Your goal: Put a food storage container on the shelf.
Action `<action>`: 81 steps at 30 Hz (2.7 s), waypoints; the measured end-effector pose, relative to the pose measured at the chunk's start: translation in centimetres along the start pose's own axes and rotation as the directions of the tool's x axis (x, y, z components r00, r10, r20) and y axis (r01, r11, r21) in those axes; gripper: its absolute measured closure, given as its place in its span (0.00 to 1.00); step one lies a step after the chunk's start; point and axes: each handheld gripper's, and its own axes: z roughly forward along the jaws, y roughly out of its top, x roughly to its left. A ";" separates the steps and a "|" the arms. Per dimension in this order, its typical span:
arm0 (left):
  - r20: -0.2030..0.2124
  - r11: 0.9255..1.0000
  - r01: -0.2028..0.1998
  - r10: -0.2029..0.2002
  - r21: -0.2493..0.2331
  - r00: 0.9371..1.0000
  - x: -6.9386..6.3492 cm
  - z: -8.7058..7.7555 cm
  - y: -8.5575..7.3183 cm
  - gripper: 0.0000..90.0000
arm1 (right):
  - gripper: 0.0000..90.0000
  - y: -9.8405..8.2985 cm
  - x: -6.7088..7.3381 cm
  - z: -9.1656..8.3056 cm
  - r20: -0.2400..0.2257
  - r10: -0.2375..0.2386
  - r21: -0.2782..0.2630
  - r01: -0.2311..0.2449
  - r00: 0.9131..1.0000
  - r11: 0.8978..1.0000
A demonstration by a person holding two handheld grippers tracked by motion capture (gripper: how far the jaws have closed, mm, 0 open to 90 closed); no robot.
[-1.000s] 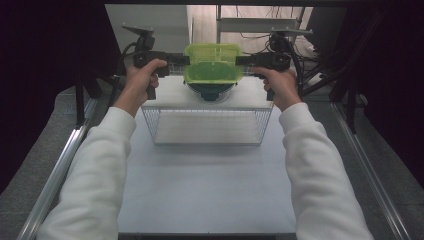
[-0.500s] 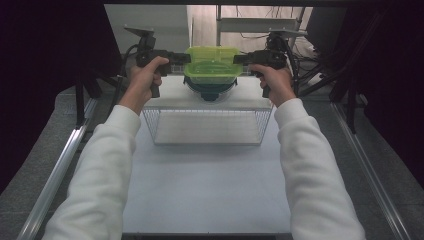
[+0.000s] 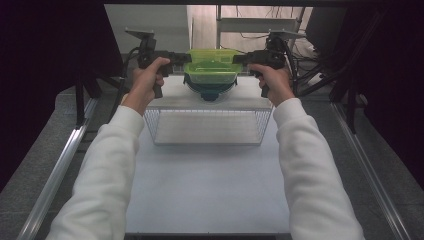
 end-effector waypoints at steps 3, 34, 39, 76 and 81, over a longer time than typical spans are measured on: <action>-0.014 1.000 -0.011 0.011 0.002 1.000 -0.1 0.1 -0.1 0.77 | 0.76 0.0 0.0 0.0 -0.001 -0.004 -0.006 0.004 1.000 1.000; -0.114 0.963 -0.266 0.261 -0.035 0.959 -3.2 -5.7 -3.5 0.31 | 0.36 -2.9 2.7 -6.0 0.062 -0.352 -0.037 0.355 0.934 0.934; -0.131 0.947 -0.320 0.317 -0.007 0.940 -3.8 -7.1 -5.8 0.30 | 0.36 -4.6 2.4 -7.2 0.059 -0.382 -0.035 0.384 0.922 0.923; -0.169 0.889 -0.384 0.431 0.249 0.887 1.7 -7.7 -28.4 0.26 | 0.32 -25.1 -4.9 -8.1 0.013 -0.439 0.174 0.430 0.898 0.886; -0.211 0.885 -0.365 0.431 0.289 0.877 2.8 -7.1 -29.7 0.26 | 0.30 -27.4 -6.9 -7.2 0.044 -0.434 0.239 0.413 0.900 0.879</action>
